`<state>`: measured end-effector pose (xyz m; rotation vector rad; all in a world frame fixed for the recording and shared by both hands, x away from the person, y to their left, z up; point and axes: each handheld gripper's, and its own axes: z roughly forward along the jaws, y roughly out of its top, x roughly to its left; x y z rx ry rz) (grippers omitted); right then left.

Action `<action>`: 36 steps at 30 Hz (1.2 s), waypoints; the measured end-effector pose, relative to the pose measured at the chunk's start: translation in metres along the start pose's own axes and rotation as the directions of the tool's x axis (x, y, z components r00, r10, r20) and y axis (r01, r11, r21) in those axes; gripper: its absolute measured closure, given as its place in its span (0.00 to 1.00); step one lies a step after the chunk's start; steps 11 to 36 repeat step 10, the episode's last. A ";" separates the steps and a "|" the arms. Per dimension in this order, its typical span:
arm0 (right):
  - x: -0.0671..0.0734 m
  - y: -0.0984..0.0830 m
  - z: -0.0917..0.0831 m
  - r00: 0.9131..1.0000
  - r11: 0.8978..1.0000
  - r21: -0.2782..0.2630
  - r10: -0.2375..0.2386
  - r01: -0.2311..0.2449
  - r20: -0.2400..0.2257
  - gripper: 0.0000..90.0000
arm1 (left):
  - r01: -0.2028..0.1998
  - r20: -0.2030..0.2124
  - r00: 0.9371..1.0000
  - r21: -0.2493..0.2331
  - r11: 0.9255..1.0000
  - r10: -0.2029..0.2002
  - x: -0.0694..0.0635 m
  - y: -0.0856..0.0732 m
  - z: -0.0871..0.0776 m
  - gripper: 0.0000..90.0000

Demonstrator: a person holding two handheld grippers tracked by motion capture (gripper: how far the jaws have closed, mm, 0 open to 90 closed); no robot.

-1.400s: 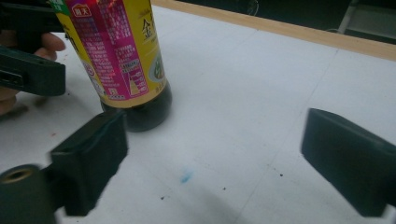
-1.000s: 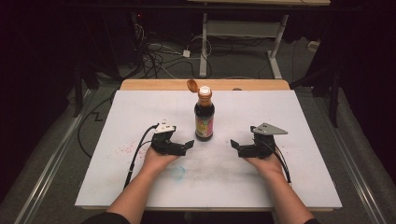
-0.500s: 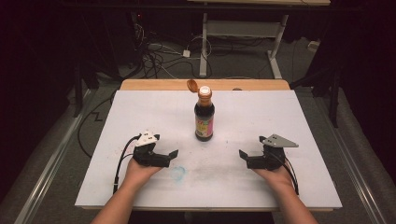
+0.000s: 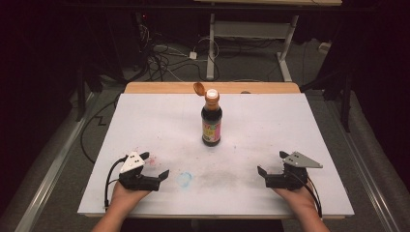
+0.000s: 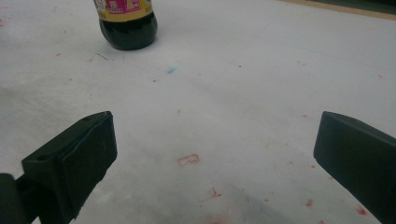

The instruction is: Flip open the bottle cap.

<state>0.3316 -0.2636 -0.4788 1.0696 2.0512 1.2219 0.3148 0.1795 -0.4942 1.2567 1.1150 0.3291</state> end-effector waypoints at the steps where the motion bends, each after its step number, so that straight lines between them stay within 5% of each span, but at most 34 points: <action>1: 0.001 0.000 -0.002 1.000 1.000 0.001 0.004 -0.004 0.004 0.01 | -0.009 0.002 1.000 -0.009 1.000 0.009 -0.001 -0.001 -0.002 0.00; 36: 0.004 -0.002 -0.003 1.000 1.000 -0.004 -0.007 0.007 0.025 0.01 | -0.012 0.005 1.000 -0.012 1.000 0.012 -0.001 -0.002 -0.003 0.00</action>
